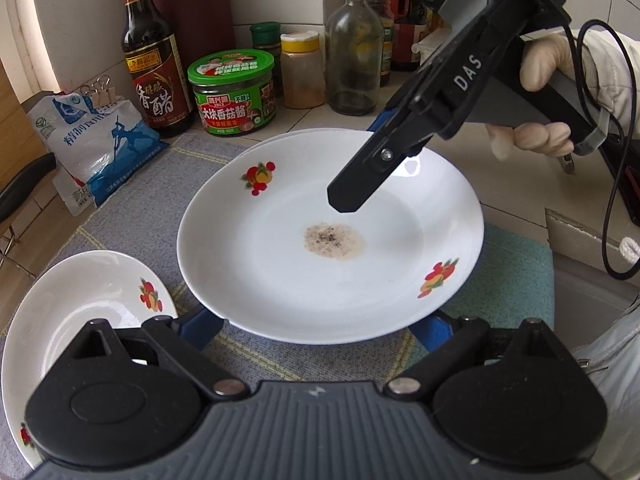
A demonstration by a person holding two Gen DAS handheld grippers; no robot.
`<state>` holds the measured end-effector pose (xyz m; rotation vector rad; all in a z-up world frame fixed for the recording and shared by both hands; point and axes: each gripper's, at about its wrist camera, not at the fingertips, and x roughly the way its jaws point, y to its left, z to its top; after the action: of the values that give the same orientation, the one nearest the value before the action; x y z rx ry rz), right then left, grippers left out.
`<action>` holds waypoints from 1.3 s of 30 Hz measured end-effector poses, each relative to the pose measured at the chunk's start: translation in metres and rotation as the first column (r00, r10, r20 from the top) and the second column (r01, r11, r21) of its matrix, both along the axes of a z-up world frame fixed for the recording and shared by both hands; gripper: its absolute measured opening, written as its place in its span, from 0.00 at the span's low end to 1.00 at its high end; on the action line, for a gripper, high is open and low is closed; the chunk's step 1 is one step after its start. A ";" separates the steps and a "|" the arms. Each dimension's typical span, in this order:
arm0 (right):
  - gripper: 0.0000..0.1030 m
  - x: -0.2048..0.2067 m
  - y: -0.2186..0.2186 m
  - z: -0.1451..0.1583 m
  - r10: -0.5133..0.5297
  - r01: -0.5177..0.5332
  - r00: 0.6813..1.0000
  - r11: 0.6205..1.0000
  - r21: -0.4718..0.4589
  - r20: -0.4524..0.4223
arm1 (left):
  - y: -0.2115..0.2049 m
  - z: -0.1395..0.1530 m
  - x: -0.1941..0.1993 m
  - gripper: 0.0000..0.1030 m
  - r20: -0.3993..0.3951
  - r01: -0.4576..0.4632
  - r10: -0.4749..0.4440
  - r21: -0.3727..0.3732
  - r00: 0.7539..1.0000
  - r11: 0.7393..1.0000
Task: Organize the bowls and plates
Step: 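Lower the stained plate onto the other white plate with the right gripper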
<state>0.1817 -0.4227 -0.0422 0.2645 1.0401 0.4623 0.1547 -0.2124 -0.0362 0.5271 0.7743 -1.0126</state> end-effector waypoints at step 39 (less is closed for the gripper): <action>1.00 -0.036 0.000 0.017 -0.123 0.126 0.992 0.983 -0.136 0.033 | 0.006 0.002 0.001 0.96 0.005 -0.010 0.011 -0.032 1.000 0.999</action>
<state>0.1460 -0.4224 -0.0255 0.1985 1.0202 0.2786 0.1554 -0.2065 -0.0347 0.4975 0.7542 -1.0121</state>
